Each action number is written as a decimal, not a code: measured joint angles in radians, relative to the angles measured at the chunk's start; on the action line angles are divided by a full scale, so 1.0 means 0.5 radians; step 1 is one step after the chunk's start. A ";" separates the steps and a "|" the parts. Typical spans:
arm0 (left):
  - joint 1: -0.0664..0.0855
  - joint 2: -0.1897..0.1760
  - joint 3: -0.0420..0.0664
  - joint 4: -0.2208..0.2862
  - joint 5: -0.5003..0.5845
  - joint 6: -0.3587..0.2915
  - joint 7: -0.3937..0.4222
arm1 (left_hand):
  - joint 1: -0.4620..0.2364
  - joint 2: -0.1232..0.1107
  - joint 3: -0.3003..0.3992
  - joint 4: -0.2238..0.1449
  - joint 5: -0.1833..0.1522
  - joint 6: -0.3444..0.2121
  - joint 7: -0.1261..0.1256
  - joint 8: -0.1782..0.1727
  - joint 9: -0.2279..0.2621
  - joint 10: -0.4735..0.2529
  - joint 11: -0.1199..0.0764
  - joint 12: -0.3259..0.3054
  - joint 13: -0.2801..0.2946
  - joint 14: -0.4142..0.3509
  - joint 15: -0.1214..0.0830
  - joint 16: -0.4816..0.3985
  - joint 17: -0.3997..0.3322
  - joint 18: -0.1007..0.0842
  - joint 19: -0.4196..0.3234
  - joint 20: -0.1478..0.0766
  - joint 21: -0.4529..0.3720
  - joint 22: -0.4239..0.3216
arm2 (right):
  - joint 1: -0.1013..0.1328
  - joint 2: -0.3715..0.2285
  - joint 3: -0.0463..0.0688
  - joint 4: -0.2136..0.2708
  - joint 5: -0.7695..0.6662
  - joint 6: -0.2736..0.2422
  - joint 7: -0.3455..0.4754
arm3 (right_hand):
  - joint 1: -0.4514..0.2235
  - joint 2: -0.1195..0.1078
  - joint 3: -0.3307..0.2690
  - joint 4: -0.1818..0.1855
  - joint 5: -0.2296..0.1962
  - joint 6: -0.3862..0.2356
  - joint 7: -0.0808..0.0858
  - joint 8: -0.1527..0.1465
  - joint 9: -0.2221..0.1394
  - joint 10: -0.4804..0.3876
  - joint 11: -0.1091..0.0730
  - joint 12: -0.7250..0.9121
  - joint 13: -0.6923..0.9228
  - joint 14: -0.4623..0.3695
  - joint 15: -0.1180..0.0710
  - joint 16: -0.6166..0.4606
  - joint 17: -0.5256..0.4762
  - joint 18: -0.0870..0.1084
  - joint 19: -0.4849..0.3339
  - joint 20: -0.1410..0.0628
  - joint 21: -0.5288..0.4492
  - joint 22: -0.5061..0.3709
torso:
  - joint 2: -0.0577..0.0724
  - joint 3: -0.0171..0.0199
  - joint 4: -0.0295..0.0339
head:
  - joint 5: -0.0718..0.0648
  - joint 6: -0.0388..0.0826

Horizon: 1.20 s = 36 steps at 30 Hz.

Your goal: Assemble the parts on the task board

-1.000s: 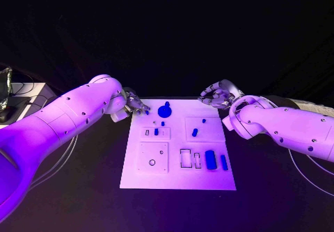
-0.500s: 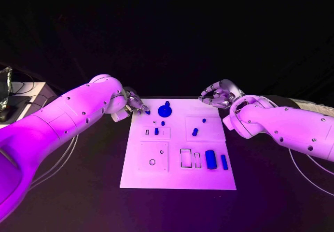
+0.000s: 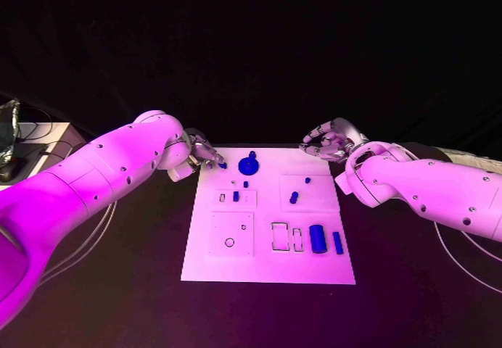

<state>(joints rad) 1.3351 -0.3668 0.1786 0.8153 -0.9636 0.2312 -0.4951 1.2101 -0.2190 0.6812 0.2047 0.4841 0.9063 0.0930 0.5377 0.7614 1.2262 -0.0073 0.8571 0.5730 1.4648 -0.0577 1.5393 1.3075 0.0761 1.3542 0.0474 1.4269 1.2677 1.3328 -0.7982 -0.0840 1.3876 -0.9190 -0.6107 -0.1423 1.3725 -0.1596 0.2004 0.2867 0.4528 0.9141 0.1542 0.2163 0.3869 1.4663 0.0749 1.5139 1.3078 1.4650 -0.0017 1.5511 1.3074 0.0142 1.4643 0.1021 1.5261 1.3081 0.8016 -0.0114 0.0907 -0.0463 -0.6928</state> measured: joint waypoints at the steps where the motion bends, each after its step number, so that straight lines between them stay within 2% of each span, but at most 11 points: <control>1: 0.000 -0.015 0.000 0.024 0.008 -0.003 -0.001 | -0.013 -0.002 -0.008 -0.008 0.036 0.005 -0.004 0.000 0.000 0.004 -0.003 0.008 0.007 0.001 -0.007 0.000 0.000 0.000 0.008 -0.002 0.008 0.008 | 0.000 0.000 0.000 -0.001 0.000 0.000 0.000 | 0.000 0.000 0.000 0.000 0.000 0.000 0.000 0.000 0.000 0.000 0.000 0.000 0.000 0.000 0.000 0.000 0.000 0.000 0.000 0.000 0.000 0.000 | -0.001 0.0000 0.001 | 0.001 0.000; 5: 0.000 -0.087 0.000 0.139 0.034 -0.014 -0.008 | -0.023 -0.013 -0.019 -0.019 0.100 0.011 -0.010 0.000 0.000 0.025 -0.010 0.020 0.028 0.004 -0.010 0.008 0.000 0.000 0.008 -0.002 0.013 0.022 | 0.000 -0.002 0.000 -0.005 0.000 0.000 0.000 | 0.000 0.000 0.000 0.000 0.000 0.000 0.000 0.000 0.000 0.000 0.000 0.000 0.000 0.000 0.000 0.000 0.000 0.000 0.000 0.000 0.000 0.000 | -0.005 -0.0002 0.005 | 0.001 0.000; 10: -0.002 -0.206 -0.002 0.337 0.054 -0.040 -0.016 | -0.024 -0.013 -0.021 -0.021 0.117 0.019 -0.005 0.000 0.001 0.033 -0.017 0.032 0.041 0.004 -0.010 0.008 0.000 0.000 0.014 -0.009 0.014 0.029 | -0.001 -0.007 0.000 -0.015 0.000 0.000 0.000 | 0.000 0.000 0.000 0.000 0.000 0.000 0.000 0.000 0.000 0.000 0.000 0.000 0.000 0.000 0.000 0.000 0.000 0.000 0.000 0.000 0.000 0.000 | -0.018 -0.0004 0.014 | -0.001 -0.006; 13: -0.006 -0.285 -0.012 0.472 0.063 -0.065 -0.020 | -0.036 -0.010 -0.027 -0.027 0.125 0.032 -0.011 0.000 0.001 0.047 -0.017 0.034 0.048 0.004 -0.010 0.008 0.000 0.000 0.014 -0.009 0.014 0.032 | -0.001 -0.012 0.000 -0.023 0.000 0.000 0.001 | 0.000 0.000 0.000 0.000 0.000 0.000 0.000 0.000 0.000 0.000 0.000 0.000 0.000 0.000 0.000 0.000 0.000 0.000 0.000 0.000 0.000 0.000 | -0.030 -0.0002 0.020 | -0.006 -0.011; 15: -0.015 -0.339 -0.028 0.568 0.067 -0.088 -0.022 | -0.036 -0.010 -0.027 -0.027 0.131 0.032 -0.012 0.000 0.001 0.047 -0.017 0.034 0.051 0.004 -0.010 0.008 0.000 0.000 0.014 -0.009 0.014 0.033 | -0.002 -0.015 0.000 -0.028 0.000 0.000 0.001 | -0.011 -0.011 0.011 0.000 0.000 0.000 0.000 0.000 0.003 0.000 0.000 0.000 0.000 0.000 0.000 0.000 0.000 0.000 0.000 0.000 0.000 0.000 | -0.036 -0.0002 0.024 | -0.008 -0.015; 21: -0.061 -0.463 -0.068 0.799 0.073 -0.161 -0.031 | -0.042 -0.016 -0.027 -0.027 0.131 0.033 -0.012 0.000 0.001 0.061 -0.017 0.046 0.066 0.004 -0.010 0.008 0.000 0.000 0.019 -0.013 0.022 0.036 | -0.004 -0.023 -0.001 -0.040 -0.004 0.000 0.002 | -0.010 -0.010 0.011 0.000 0.000 0.000 0.000 0.000 0.003 0.000 0.000 0.000 -0.001 0.000 0.000 0.000 0.000 0.000 0.000 0.000 0.000 0.000 | -0.057 -0.0015 0.039 | -0.009 -0.030; 25: -0.092 -0.509 -0.079 0.899 0.063 -0.216 -0.035 | -0.050 -0.023 -0.032 -0.032 0.131 0.037 -0.016 0.000 0.001 0.062 -0.017 0.057 0.073 -0.003 -0.017 0.008 0.000 0.000 0.021 -0.016 0.022 0.040 | -0.006 -0.024 -0.002 -0.044 -0.009 0.000 0.003 | -0.010 -0.010 0.011 0.000 0.000 0.000 0.000 0.000 0.003 0.000 0.000 0.000 -0.001 0.000 0.000 0.000 0.000 0.000 0.000 0.000 0.000 -0.001 | -0.068 -0.0027 0.048 | -0.007 -0.040; 30: -0.135 -0.549 -0.100 0.974 0.031 -0.281 -0.038 | -0.055 -0.029 -0.032 -0.032 0.131 0.039 -0.018 -0.001 0.001 0.069 -0.024 0.057 0.079 -0.003 -0.017 0.008 0.000 0.000 0.021 -0.016 0.022 0.040 | -0.007 -0.026 -0.002 -0.047 -0.018 0.000 0.005 | -0.010 -0.010 0.011 0.000 0.000 0.000 0.000 0.000 0.003 0.000 0.000 0.000 -0.001 0.000 0.000 0.000 0.000 0.000 0.000 0.000 0.000 -0.001 | -0.076 -0.0027 0.055 | -0.008 -0.054; 36: -0.188 -0.564 -0.119 1.036 -0.003 -0.342 -0.045 | -0.058 -0.031 -0.032 -0.032 0.131 0.040 -0.019 -0.002 0.010 0.076 -0.018 0.065 0.082 0.004 -0.024 0.000 0.000 0.000 0.021 -0.016 0.022 0.040 | -0.009 -0.026 -0.003 -0.048 -0.027 0.000 0.006 | -0.010 -0.010 0.011 0.000 0.000 0.000 0.000 0.000 0.003 0.000 0.000 0.000 -0.001 0.000 0.000 0.000 0.000 0.000 0.000 0.000 0.000 -0.001 | -0.077 -0.0031 0.056 | -0.006 -0.062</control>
<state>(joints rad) 1.2410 -0.6489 0.1194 1.3331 -0.9650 0.0603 -0.5178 1.1813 -0.2346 0.6652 0.1886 0.5498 0.9262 0.0837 0.5364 0.7665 1.2641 -0.0164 0.8895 0.6142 1.4668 -0.0696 1.5392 1.3074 0.0761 1.3649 0.0395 1.4378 1.2879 1.3284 -0.8113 -0.0855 1.3637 -0.9326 -0.6105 -0.1395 1.3673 -0.1648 0.2059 0.2868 0.4528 0.9142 0.1542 0.2163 0.3884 1.4663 0.0748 1.5140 1.3073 1.4650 -0.0017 1.5511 1.3074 0.0142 1.4643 0.1021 1.5261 1.3077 0.7632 -0.0129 0.1187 -0.0495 -0.7239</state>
